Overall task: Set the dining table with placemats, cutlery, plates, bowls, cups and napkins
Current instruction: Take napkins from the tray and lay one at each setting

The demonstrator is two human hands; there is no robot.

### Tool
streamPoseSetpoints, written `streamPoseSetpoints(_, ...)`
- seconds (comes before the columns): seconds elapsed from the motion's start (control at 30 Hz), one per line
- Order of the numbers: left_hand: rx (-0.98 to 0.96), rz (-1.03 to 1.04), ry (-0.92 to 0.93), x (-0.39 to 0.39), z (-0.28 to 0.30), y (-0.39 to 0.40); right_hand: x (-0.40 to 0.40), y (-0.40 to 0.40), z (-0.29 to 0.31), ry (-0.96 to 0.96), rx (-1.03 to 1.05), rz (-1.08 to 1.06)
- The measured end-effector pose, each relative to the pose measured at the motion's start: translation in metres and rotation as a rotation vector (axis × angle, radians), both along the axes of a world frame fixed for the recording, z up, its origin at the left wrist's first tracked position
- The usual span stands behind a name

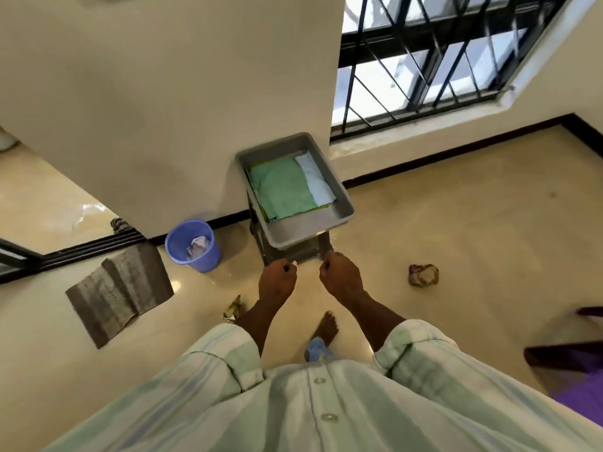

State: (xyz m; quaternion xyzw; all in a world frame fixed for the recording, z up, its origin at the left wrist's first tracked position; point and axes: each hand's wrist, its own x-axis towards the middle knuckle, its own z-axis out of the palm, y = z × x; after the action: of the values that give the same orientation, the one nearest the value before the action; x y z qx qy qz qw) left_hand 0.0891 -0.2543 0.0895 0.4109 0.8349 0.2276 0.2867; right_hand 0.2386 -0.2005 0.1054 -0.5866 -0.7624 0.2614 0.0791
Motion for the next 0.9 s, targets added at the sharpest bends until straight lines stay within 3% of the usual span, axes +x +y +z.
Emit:
streamPoseSetpoints(0.2, -0.054, 0.013, 0.022, -0.03, 0.002, 0.102, -0.017, 0.116, 0.009, -0.063, 0.021, 0.076)
streamPoseSetpoints(0.43, -0.084, -0.014, -0.009, -0.053, -0.005, 0.175, -0.043, 0.195, -0.008, -0.079, -0.07, 0.079)
streamPoseSetpoints(0.67, -0.155, -0.029, -0.066, -0.089, -0.028, 0.257, -0.071, 0.272, -0.047, -0.114, -0.27, 0.067)
streamPoseSetpoints(0.9, -0.26, 0.022, -0.157, -0.115, -0.094, 0.32, -0.11, 0.347, -0.123, -0.126, -0.451, -0.026)
